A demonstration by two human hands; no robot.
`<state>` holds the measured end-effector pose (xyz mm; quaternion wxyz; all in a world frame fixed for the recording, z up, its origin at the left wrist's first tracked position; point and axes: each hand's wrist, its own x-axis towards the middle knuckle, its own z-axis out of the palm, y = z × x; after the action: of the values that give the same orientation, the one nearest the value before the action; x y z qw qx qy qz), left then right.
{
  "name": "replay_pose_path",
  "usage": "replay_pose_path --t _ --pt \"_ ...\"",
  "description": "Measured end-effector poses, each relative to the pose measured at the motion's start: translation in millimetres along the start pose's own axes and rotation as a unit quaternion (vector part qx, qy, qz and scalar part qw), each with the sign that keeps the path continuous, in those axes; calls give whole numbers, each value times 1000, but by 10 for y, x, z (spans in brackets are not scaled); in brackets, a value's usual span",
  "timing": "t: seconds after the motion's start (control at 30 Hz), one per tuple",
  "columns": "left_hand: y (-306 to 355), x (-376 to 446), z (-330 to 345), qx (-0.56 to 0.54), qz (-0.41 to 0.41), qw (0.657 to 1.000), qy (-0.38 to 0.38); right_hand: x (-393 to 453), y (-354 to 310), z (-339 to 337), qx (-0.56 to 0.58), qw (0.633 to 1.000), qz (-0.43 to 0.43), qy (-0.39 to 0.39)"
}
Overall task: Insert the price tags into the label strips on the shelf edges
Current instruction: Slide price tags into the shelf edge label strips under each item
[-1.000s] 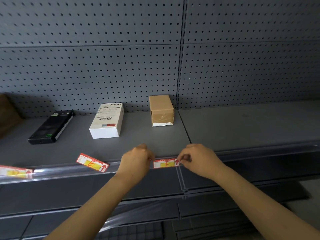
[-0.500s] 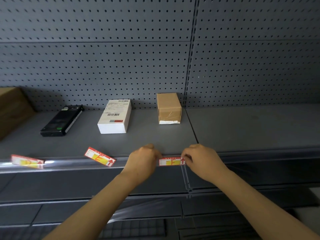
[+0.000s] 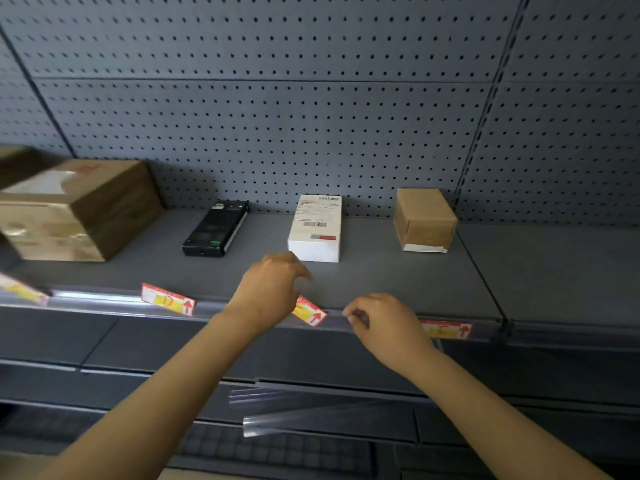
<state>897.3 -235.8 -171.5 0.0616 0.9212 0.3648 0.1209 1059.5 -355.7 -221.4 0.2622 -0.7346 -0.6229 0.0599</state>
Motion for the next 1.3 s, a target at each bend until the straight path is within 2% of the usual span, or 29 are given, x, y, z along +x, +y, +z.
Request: replay_pose_path --t 0.2,0.4,0.6,0.83,0.97,1.3 --pt "-440 -43 -15 -48 17 999 -8 135 -410 307 -13 996 74 43" --pt "-599 -102 63 -94 90 991 -41 100 -564 443 -19 991 109 74" --pt "-587 -177 167 -104 69 991 -55 91 -584 410 -87 991 62 75" --pt "-523 -271 255 -34 59 996 -53 148 -509 373 -162 986 16 33" --pt "-499 -322 275 -23 61 996 -60 165 -480 350 -167 986 -2 18" --pt "-510 -384 312 -79 33 995 -49 161 -460 333 -150 989 -9 5"
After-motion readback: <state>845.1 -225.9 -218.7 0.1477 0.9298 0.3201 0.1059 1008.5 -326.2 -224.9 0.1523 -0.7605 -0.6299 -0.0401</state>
